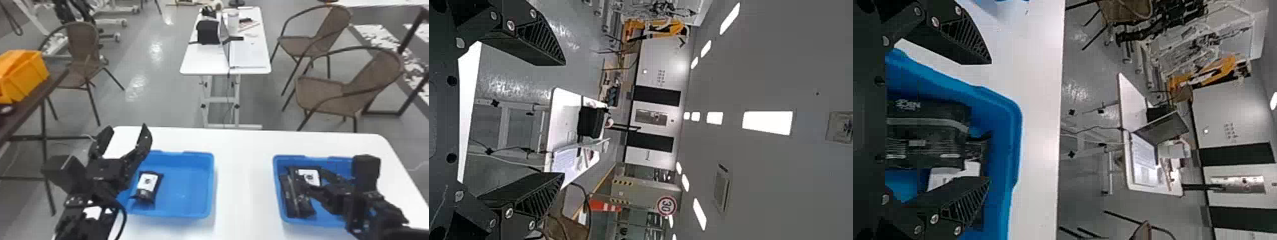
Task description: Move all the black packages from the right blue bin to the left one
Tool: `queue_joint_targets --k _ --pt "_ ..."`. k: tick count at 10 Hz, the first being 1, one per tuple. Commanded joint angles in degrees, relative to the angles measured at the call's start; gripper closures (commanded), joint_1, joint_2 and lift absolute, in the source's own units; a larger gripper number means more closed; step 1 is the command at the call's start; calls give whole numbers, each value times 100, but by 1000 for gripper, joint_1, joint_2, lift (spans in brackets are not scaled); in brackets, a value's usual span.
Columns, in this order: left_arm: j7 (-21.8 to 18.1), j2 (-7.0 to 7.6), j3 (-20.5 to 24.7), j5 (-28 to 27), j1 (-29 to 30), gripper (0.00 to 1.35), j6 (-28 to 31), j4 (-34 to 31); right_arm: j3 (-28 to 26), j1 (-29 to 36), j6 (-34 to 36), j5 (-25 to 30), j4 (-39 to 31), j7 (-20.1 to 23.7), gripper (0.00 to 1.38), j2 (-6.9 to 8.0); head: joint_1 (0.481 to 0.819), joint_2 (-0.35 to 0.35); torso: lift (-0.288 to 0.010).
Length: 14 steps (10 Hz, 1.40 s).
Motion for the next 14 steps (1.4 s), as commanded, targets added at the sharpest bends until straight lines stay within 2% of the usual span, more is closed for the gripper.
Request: queue_joint_targets --k 1,3,4,8,11,14 --pt "-5 -15 7 10 -5 259 1 -2 -3 56 9 7 276 -122 214 33 695 65 0" --pt "-5 -15 15 18 4 259 27 -2 -3 -14 -44 77 672 -262 214 50 695 59 0" --pt "-5 -15 15 27 4 259 45 -2 -3 -137 -53 95 892 -262 214 6 695 57 0" --pt "-5 -15 33 36 30 259 19 7 173 -656 -158 165 1806 -271 214 15 695 49 0" --pt "-5 -15 33 54 48 259 27 7 472 -858 -141 51 2140 -262 211 6 695 78 0" --pt "-5 -15 33 80 56 259 19 7 533 -928 -18 -28 2263 -254 214 6 695 96 0"
